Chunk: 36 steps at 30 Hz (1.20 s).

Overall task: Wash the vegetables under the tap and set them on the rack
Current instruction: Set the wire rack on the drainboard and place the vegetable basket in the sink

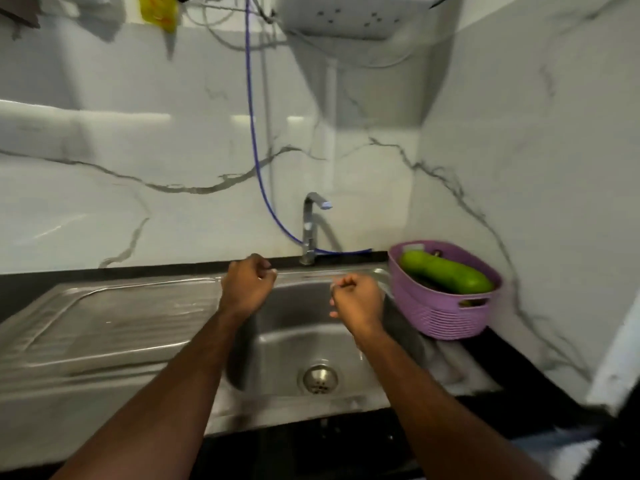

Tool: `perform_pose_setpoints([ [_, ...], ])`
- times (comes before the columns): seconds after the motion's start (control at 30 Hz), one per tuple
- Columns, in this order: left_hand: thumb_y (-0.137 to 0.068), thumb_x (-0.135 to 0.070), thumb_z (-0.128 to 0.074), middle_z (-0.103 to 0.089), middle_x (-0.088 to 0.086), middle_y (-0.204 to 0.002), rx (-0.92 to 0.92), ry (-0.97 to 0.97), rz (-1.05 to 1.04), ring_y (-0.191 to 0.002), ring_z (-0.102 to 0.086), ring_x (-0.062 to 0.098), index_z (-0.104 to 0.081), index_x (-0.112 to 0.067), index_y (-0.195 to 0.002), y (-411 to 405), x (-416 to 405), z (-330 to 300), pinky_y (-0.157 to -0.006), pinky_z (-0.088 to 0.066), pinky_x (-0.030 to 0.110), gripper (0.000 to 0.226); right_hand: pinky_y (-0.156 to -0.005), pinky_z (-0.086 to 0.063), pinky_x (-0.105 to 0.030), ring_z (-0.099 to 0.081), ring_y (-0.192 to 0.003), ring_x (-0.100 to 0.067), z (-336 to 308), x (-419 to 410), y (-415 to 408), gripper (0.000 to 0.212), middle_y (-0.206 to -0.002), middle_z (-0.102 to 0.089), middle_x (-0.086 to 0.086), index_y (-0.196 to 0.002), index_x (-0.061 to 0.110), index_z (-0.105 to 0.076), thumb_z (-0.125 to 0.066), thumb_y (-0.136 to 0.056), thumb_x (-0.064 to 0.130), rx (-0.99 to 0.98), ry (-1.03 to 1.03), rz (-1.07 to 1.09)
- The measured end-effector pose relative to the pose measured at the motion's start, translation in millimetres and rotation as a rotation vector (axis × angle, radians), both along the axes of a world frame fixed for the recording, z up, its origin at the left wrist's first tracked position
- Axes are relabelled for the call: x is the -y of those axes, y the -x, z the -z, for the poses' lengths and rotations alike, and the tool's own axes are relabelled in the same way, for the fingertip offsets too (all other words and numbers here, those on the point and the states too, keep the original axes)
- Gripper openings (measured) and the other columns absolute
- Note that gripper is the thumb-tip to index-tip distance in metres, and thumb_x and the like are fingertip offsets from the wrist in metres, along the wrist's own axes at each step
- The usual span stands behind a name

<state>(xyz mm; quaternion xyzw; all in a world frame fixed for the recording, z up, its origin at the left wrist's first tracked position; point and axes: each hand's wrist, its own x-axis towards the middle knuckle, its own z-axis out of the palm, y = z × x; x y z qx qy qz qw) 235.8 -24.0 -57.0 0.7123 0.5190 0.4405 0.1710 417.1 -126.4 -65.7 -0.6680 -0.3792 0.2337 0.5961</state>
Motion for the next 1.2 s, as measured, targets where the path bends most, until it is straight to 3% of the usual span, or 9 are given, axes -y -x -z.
perform_pose_setpoints([
  [0.2,-0.09,-0.027,-0.07,-0.069,0.002,-0.089,0.048,0.166,0.232,-0.087,-0.065,0.021,-0.069,-0.018,-0.091,-119,16,1,-0.076,-0.044,0.026,0.009,-0.062,-0.061,-0.051,-0.07,-0.061,-0.027,6,57,-70,0.018,-0.061,-0.069,0.0,-0.081,0.034,-0.064,-0.056,-0.072,0.047,0.118,-0.097,0.235],
  [0.33,-0.094,-0.029,-0.063,-0.071,0.007,-0.098,0.05,0.258,0.356,-0.097,-0.066,0.025,-0.07,-0.013,-0.1,-172,14,1,-0.08,-0.046,0.03,0.018,-0.074,-0.052,-0.032,-0.07,-0.075,-0.026,-1,84,-110,0.025,-0.069,-0.069,0.002,-0.071,0.02,-0.061,-0.073,-0.088,0.034,0.04,-0.128,0.458],
  [0.47,-0.099,-0.028,-0.055,-0.071,0.014,-0.106,0.059,0.331,0.449,-0.095,-0.064,0.026,-0.069,-0.006,-0.106,-212,6,-8,-0.087,-0.049,0.036,0.028,-0.085,-0.05,-0.036,-0.066,-0.091,-0.03,14,90,-142,0.035,-0.088,-0.072,-0.008,-0.078,0.016,-0.069,-0.07,-0.09,0.048,0.027,-0.062,0.57],
  [0.6,-0.1,-0.034,-0.054,-0.061,0.005,-0.11,0.163,0.462,0.474,-0.097,-0.055,0.021,-0.059,-0.014,-0.116,-248,-9,-15,-0.089,-0.047,0.038,0.026,-0.078,-0.044,-0.034,-0.06,-0.09,-0.027,26,83,-164,0.047,-0.094,-0.064,-0.014,-0.07,0.017,-0.068,-0.065,-0.088,0.059,0.102,-0.036,0.593],
  [0.77,-0.094,-0.023,-0.053,-0.065,0.006,-0.119,0.247,0.666,0.56,-0.108,-0.058,0.024,-0.058,-0.019,-0.121,-277,-27,-14,-0.087,-0.046,0.042,0.028,-0.071,-0.04,-0.03,-0.063,-0.089,-0.028,33,73,-177,0.043,-0.091,-0.068,-0.01,-0.082,0.013,-0.071,-0.067,-0.088,0.056,0.114,0.055,0.618],
  [0.93,-0.087,-0.01,-0.051,-0.066,0.018,-0.098,0.288,0.75,0.603,-0.08,-0.062,0.028,-0.062,-0.014,-0.116,-266,-34,-8,-0.066,-0.054,0.038,0.032,-0.073,-0.034,-0.031,-0.054,-0.081,-0.028,29,66,-179,0.035,-0.086,-0.066,-0.013,-0.08,0.007,-0.069,-0.066,-0.091,0.04,0.14,0.061,0.641],
  [1.03,-0.086,-0.006,-0.051,-0.064,0.014,-0.099,0.31,0.776,0.512,-0.085,-0.062,0.031,-0.051,-0.024,-0.12,-226,-36,2,-0.071,-0.054,0.048,0.038,-0.074,-0.036,-0.034,-0.051,-0.077,-0.03,14,56,-172,0.036,-0.075,-0.06,-0.011,-0.069,0.009,-0.063,-0.064,-0.095,0.034,0.095,0.064,0.537],
  [1.13,-0.093,-0.012,-0.054,-0.062,0.015,-0.082,0.422,0.842,0.469,-0.07,-0.061,0.029,-0.057,-0.026,-0.103,-170,-36,25,-0.07,-0.052,0.049,0.017,-0.076,-0.048,-0.038,-0.064,-0.08,-0.037,14,31,-156,0.04,-0.074,-0.068,-0.014,-0.062,0.012,-0.061,-0.065,-0.09,0.04,0.112,0.087,0.384],
  [1.2,-0.094,-0.019,-0.057,-0.062,0.015,-0.082,0.486,0.875,0.368,-0.073,-0.063,0.031,-0.061,-0.021,-0.099,-128,-40,40,-0.069,-0.057,0.052,0.007,-0.076,-0.058,-0.041,-0.069,-0.073,-0.034,23,6,-139,0.044,-0.07,-0.07,-0.011,-0.06,0.011,-0.063,-0.064,-0.085,0.047,0.082,0.14,0.289],
])
